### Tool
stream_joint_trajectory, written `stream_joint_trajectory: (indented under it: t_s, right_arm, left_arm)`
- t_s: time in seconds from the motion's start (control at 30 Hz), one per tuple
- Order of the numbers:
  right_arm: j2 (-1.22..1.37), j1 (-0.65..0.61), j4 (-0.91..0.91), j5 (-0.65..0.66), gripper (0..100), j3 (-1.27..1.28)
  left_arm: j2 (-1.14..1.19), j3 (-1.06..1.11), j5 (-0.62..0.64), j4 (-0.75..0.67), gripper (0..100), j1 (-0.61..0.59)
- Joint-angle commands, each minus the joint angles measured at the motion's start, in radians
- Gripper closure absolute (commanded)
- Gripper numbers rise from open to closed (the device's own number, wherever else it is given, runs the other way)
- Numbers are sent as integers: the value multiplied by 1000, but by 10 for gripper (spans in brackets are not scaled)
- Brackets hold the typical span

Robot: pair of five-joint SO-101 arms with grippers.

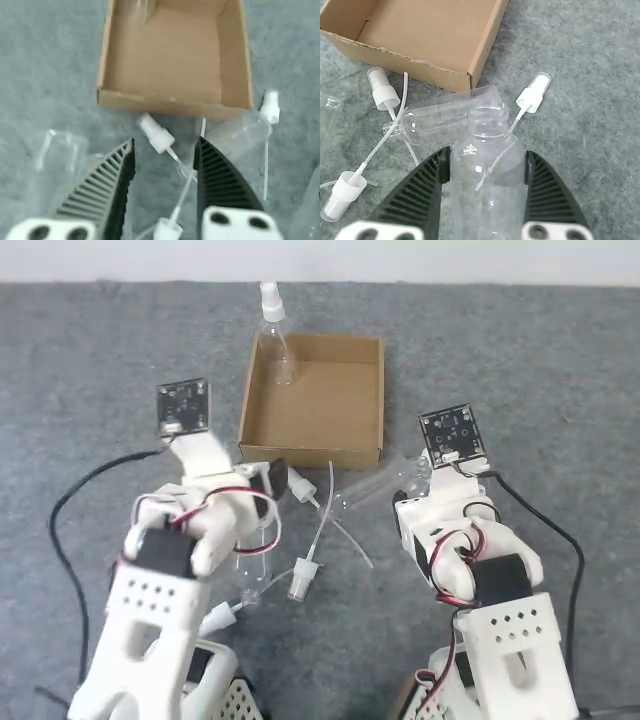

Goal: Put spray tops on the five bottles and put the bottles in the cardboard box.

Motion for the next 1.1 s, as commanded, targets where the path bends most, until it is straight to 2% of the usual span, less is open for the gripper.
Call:
stream_joint_trajectory:
  t_s: [0.0,0.2,0.33,0.53,0.77,1.07]
  right_arm:
    - [-25,12,-22,-3,890,-11]
    - [-25,12,-22,-3,890,-11]
    - [-25,12,-22,-3,890,-11]
    - [-25,12,-22,-3,890,-11]
    - [-25,12,-22,-2,890,-11]
    - [-25,13,-22,-2,890,-11]
  left_arm:
    - [72,-64,77,-3,819,17]
    - [143,-30,94,-81,823,9]
    - [164,18,176,-164,821,9]
    - [249,-58,224,-101,820,11]
    - [473,-237,270,14,820,11]
    - [704,-371,288,26,818,3]
